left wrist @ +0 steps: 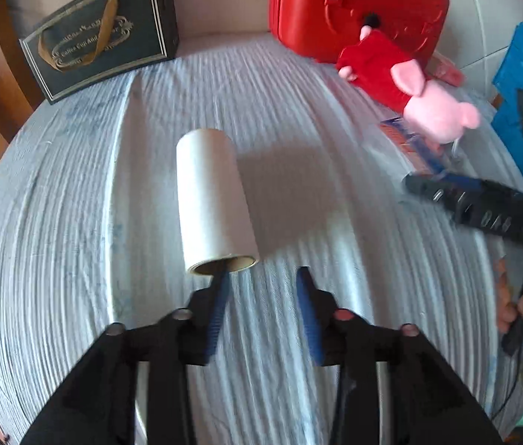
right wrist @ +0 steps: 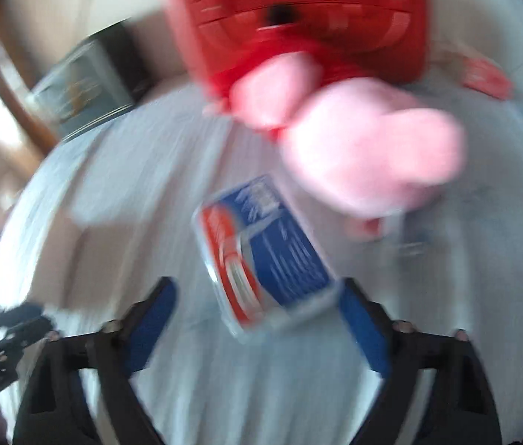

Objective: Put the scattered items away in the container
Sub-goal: 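Grasp the white paper roll with the left tool while the right grasps the floss box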

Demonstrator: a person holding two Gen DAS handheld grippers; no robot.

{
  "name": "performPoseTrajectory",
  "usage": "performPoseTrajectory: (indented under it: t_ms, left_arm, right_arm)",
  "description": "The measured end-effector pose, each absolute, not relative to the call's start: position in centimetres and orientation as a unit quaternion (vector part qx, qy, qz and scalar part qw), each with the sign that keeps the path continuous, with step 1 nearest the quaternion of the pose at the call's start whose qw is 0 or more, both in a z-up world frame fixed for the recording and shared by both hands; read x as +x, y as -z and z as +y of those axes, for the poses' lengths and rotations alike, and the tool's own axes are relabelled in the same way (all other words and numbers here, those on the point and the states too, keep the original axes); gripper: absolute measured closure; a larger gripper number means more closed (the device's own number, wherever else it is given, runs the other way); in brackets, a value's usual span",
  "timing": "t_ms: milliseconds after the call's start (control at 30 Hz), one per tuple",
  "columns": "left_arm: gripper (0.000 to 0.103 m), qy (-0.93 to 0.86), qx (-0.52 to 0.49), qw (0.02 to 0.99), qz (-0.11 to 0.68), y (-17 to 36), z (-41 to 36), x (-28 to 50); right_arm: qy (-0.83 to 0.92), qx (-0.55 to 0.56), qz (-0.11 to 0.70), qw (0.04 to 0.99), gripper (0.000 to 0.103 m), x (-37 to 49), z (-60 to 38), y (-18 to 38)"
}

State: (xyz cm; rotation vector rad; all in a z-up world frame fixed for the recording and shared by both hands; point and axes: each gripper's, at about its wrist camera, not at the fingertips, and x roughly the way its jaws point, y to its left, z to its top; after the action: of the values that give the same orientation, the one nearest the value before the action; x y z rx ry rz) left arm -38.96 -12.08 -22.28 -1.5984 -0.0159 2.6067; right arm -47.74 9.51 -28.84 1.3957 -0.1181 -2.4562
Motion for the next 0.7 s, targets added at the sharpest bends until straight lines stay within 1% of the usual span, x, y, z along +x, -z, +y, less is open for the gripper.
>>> performPoseTrajectory:
  t_ms: [33,100,133,167,200,333,467,533,600,633,667,700]
  left_arm:
    - [0.062,-0.855,-0.517,0.039,-0.007,21.9,-12.2,-39.0]
    - [0.057,-0.864,-0.502,0.024,-0.015,21.0,-12.9,-39.6]
    - [0.054,-0.869,-0.494,0.018,-0.02,20.7,-13.2,-40.1]
    - [0.049,-0.872,-0.488,0.011,-0.026,20.4,-13.6,-40.8]
    - [0.049,-0.873,-0.487,0.001,-0.029,20.7,-13.8,-42.0]
    - [0.049,-0.866,-0.498,-0.006,-0.045,22.3,-13.7,-44.8]
    - [0.049,-0.853,-0.52,-0.052,0.004,24.7,-12.9,-45.9]
    - [0.047,-0.837,-0.544,-0.051,-0.013,26.1,-13.4,-46.1]
    - [0.048,-0.839,-0.541,-0.043,-0.044,26.4,-14.2,-45.9]
    - [0.05,-0.84,-0.539,-0.041,-0.044,26.4,-14.3,-45.8]
    - [0.058,-0.842,-0.536,-0.045,-0.037,26.3,-14.2,-45.7]
    - [0.058,-0.842,-0.536,-0.046,-0.033,26.3,-14.2,-45.5]
  right_arm:
    - [0.858,0.487,-0.032,0.163,0.023,-47.3,8.8,28.7]
    - [0.863,0.481,-0.014,0.154,0.021,-46.7,8.0,28.7]
    - [0.864,0.48,-0.011,0.15,0.021,-46.7,7.9,28.8]
    - [0.863,0.484,-0.016,0.144,0.02,-46.9,7.9,29.0]
    - [0.861,0.487,-0.023,0.142,0.02,-47.1,8.0,29.2]
    - [0.865,0.483,-0.039,0.131,0.019,-48.1,8.0,29.1]
    - [0.87,0.476,-0.03,0.124,0.019,-48.9,7.4,29.2]
    - [0.872,0.475,-0.022,0.12,0.018,-49.2,7.0,29.5]
    - [0.876,0.469,-0.007,0.114,0.015,-49.4,6.5,29.6]
    - [0.877,0.467,-0.001,0.111,0.014,-49.5,6.1,29.8]
    - [0.879,0.464,0.009,0.108,0.014,-49.5,5.8,29.9]
    - [0.881,0.461,0.023,0.1,0.014,-49.5,5.4,30.0]
